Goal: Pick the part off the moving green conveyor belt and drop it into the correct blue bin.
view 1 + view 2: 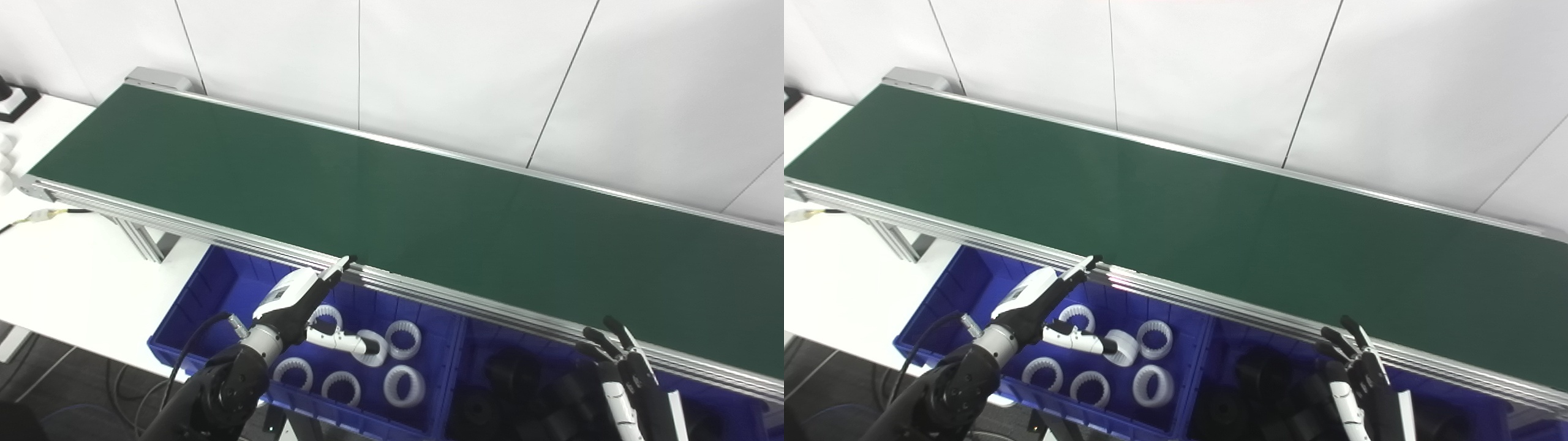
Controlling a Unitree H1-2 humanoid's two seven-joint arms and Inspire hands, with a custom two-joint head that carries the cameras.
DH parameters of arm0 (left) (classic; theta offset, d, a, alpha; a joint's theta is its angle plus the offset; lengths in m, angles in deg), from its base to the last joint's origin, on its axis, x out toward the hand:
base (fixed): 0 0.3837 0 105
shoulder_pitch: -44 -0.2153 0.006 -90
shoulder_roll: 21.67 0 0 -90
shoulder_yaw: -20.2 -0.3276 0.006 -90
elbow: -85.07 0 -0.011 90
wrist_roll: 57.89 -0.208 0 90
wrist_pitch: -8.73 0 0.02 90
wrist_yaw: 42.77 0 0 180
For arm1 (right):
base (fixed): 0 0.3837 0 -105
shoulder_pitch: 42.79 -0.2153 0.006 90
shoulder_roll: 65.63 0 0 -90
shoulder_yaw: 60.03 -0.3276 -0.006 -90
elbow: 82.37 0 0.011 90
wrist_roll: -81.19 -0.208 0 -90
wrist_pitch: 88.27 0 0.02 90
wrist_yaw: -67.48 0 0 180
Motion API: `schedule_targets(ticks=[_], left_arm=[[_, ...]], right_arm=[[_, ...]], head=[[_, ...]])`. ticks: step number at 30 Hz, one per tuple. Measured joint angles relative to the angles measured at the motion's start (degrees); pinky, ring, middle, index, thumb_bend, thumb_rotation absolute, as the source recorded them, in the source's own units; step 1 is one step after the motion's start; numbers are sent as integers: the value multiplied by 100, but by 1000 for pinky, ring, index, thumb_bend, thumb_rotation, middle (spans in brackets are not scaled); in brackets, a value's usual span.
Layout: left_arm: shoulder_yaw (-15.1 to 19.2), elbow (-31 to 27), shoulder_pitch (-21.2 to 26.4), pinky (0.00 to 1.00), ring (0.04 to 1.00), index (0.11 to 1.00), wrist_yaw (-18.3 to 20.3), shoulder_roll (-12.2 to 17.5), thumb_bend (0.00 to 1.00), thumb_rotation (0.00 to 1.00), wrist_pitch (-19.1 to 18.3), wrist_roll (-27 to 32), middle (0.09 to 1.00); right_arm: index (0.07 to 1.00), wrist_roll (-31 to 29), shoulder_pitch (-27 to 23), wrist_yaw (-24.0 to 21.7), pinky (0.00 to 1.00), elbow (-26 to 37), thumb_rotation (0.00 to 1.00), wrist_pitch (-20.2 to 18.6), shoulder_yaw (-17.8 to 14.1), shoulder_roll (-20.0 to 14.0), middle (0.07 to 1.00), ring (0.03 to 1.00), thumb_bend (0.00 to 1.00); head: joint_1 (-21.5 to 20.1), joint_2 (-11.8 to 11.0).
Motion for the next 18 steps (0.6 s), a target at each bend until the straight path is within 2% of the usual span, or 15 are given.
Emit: schedule_targets(ticks=[2, 6, 10, 11, 13, 14, 15, 17, 18], left_arm=[[16, -215, 4, 734, 863, 970, -110, -105, 961, 685, 172, 162, 945], [-1, -414, 106, 771, 859, 937, -213, -461, 925, 686, 747, 980, 920], [-84, -406, 245, 761, 841, 919, -183, -826, 945, 737, 952, 1691, 890], [-117, -361, 283, 750, 836, 912, -181, -925, 942, 745, 1068, 1860, 880], [-191, -228, 357, 729, 822, 903, -187, -1057, 936, 768, 1256, 2023, 867], [-251, -126, 396, 728, 822, 903, -191, -1130, 936, 769, 1335, 2096, 867], [-307, -32, 413, 718, 818, 900, -192, -1178, 922, 785, 1386, 2122, 864], [-397, 142, 412, 707, 809, 891, -195, -1300, 897, 793, 1500, 2202, 859], [-422, 233, 410, 716, 810, 890, -195, -1365, 879, 793, 1579, 2262, 859]], right_arm=[[896, 13, -2, 1, 665, -20, 713, 1, 0, 2, 799, 745, 552], [901, 33, -10, 1, 664, -50, 720, 1, 19, 28, 804, 748, 562], [901, 71, -14, 4, 658, -192, 722, 5, 42, 57, 802, 744, 573], [900, 82, -10, 5, 657, -216, 721, 7, 51, 57, 800, 743, 570], [903, 102, -13, 11, 662, -231, 725, 20, 70, 65, 808, 752, 549], [903, 136, -12, 21, 662, -240, 725, 35, 88, 71, 808, 753, 548], [903, 192, -13, 26, 661, -256, 730, 46, 109, 77, 808, 753, 546], [897, 271, -11, 38, 657, -325, 727, 91, 160, 96, 804, 749, 550], [892, 307, -15, 46, 653, -397, 723, 129, 184, 119, 801, 745, 558]], head=[[-18, -27], [-167, -141], [-290, -237], [-308, -255], [-553, -509], [-554, -510], [-685, -606], [-686, -607], [-817, -720]])
